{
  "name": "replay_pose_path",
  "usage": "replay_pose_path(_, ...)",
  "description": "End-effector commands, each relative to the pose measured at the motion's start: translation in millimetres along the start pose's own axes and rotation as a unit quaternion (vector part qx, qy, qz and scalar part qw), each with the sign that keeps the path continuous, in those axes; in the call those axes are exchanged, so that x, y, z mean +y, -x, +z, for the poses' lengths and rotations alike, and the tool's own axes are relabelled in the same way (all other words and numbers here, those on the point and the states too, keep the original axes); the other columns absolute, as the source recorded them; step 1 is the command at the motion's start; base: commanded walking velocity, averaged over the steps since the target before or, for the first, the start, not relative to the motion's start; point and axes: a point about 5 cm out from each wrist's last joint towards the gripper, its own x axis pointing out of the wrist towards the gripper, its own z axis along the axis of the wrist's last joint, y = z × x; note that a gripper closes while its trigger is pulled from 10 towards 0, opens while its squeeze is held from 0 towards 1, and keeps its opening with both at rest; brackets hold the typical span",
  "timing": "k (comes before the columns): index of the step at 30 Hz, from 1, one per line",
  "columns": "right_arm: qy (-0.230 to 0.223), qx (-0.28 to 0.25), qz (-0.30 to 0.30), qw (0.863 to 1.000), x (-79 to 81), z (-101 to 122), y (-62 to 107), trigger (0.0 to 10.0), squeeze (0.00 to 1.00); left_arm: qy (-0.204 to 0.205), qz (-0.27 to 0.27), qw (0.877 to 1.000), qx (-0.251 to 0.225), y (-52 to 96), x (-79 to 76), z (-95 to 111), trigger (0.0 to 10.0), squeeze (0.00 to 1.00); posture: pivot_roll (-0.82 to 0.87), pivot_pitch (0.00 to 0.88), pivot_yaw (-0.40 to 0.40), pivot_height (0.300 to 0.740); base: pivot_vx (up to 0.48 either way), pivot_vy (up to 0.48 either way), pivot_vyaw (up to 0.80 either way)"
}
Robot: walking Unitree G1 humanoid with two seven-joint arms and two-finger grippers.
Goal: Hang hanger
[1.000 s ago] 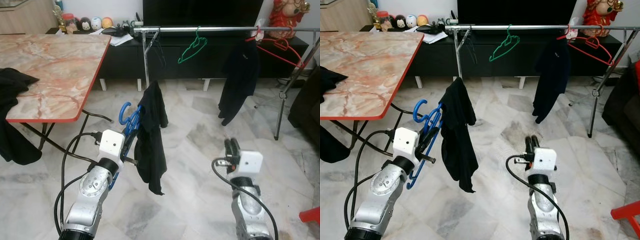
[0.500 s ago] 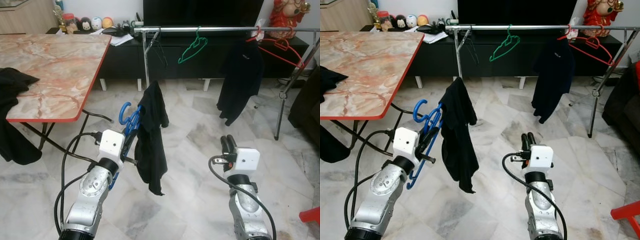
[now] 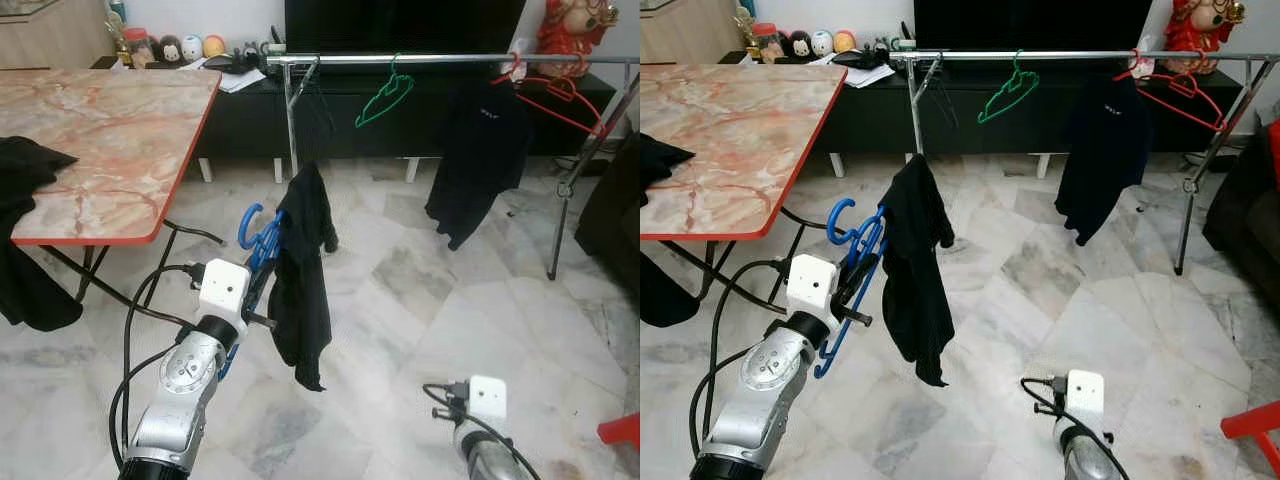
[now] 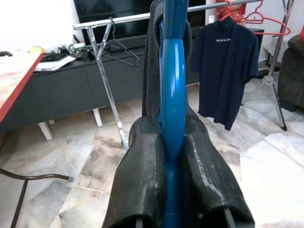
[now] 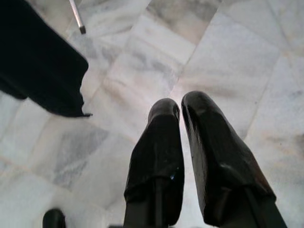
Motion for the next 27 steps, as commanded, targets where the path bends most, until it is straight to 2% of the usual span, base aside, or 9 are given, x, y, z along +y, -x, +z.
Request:
replay_pose_path(1, -0.001, 0.023, 0.004, 1.000, 3.0, -7.9, 0.9, 10.0, 1.00, -0.012, 0.002, 0.999, -0.038, -4.9, 1.4, 14.5, 10.0, 0.00, 0.03, 0.000, -0.025, 0.740, 0.000, 0.000, 0.00)
replay_pose_path(4, 0.002, 0.040, 0.007, 0.999, 4.4, -15.0, 2.7, 10.0, 1.00, -0.012, 0.001, 0.999, -0.038, -5.0, 1.4, 14.5, 10.0, 0.00, 0.03, 0.000, -0.024, 0.740, 0.000, 0.000, 0.00)
replay_pose_path(7, 0.001, 0.077, -0.004, 0.997, 2.6, -29.3, 7.4, 10.0, 1.00, -0.012, 0.000, 0.999, -0.038, -5.5, 1.3, 14.5, 10.0, 0.00, 0.03, 0.000, -0.023, 0.740, 0.000, 0.000, 0.00)
replay_pose_path(8, 0.009, 0.106, -0.010, 0.994, -0.2, -39.7, 11.4, 10.0, 1.00, -0.012, 0.000, 0.999, -0.038, -5.7, 1.2, 14.4, 10.0, 0.00, 0.03, 0.000, -0.022, 0.740, 0.000, 0.000, 0.00)
replay_pose_path(9, 0.010, 0.109, -0.010, 0.994, -0.5, -40.8, 11.8, 10.0, 1.00, -0.012, 0.000, 0.999, -0.038, -5.7, 1.2, 14.4, 10.0, 0.00, 0.03, 0.000, -0.022, 0.740, 0.000, 0.000, 0.00)
replay_pose_path(10, 0.014, 0.132, -0.012, 0.991, -3.0, -50.3, 16.3, 10.0, 0.00, -0.012, 0.000, 0.999, -0.038, -6.0, 0.9, 14.6, 10.0, 0.00, 0.03, 0.000, -0.023, 0.740, 0.000, 0.000, 0.00)
replay_pose_path(14, 0.013, 0.143, -0.014, 0.990, -4.5, -55.5, 19.0, 10.0, 0.00, -0.012, 0.000, 0.999, -0.038, -6.1, 1.0, 14.7, 10.0, 0.00, 0.03, 0.000, -0.024, 0.740, 0.000, 0.000, 0.00)
replay_pose_path(15, 0.015, 0.143, -0.016, 0.990, -5.3, -56.1, 19.4, 0.0, 0.00, -0.012, 0.001, 0.999, -0.038, -5.9, 0.9, 14.7, 10.0, 0.00, 0.03, 0.000, -0.024, 0.740, 0.000, 0.000, 0.00)
replay_pose_path(27, 0.014, 0.127, -0.008, 0.992, -1.8, -51.3, 17.1, 0.0, 0.00, -0.011, 0.002, 0.999, -0.038, -5.1, 0.3, 14.5, 10.0, 0.00, 0.03, 0.000, -0.027, 0.740, 0.000, 0.000, 0.00)
